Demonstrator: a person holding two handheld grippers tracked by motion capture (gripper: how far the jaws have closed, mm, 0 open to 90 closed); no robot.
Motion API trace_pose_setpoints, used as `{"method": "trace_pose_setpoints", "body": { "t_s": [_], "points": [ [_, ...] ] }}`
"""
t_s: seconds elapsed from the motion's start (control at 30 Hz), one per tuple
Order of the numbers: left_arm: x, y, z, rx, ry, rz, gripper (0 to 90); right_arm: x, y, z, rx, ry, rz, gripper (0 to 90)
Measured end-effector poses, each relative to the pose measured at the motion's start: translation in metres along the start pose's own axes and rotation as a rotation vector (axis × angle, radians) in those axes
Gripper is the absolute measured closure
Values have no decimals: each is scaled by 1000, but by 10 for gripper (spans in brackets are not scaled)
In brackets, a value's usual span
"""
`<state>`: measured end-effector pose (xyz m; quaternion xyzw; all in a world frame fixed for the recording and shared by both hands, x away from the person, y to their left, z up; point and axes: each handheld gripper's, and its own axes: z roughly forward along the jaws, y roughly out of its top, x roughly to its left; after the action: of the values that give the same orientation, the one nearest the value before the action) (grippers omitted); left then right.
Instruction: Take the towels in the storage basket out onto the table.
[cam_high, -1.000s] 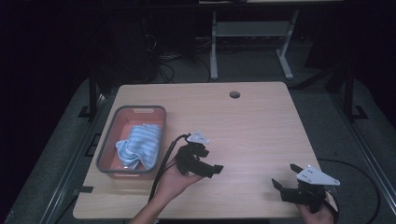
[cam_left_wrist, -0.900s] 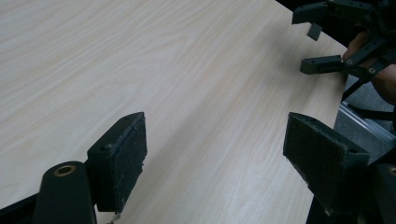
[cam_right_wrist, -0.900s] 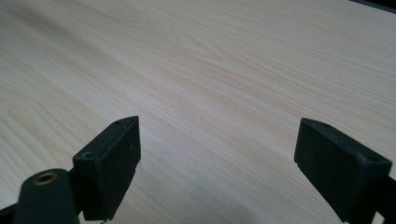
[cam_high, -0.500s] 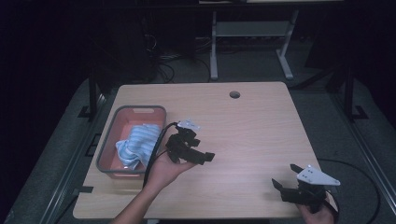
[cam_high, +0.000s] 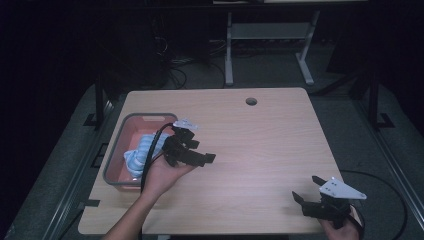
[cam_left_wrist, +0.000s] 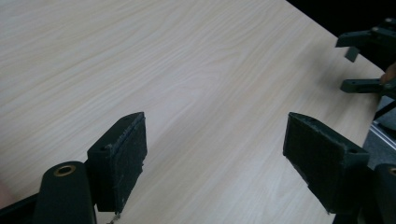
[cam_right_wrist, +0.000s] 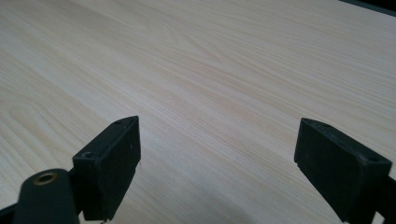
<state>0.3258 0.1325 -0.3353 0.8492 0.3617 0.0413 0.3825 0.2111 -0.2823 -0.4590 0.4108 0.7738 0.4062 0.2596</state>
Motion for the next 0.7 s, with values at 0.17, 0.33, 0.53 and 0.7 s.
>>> {"method": "trace_pose_setpoints", "body": {
  "t_s": [0.17,0.33,0.53,0.7],
  "points": [
    [11,-2,-9,-8,24,-21,212,0,0,-1,0,-2,0,141],
    [25,-6,-19,-11,55,-47,215,0,0,-1,0,-2,3,141],
    [42,-11,-34,-29,97,-86,217,0,0,-1,0,-1,1,141],
    [54,-16,-44,-35,137,-111,217,1,0,-1,1,0,0,141]
  ]
}}
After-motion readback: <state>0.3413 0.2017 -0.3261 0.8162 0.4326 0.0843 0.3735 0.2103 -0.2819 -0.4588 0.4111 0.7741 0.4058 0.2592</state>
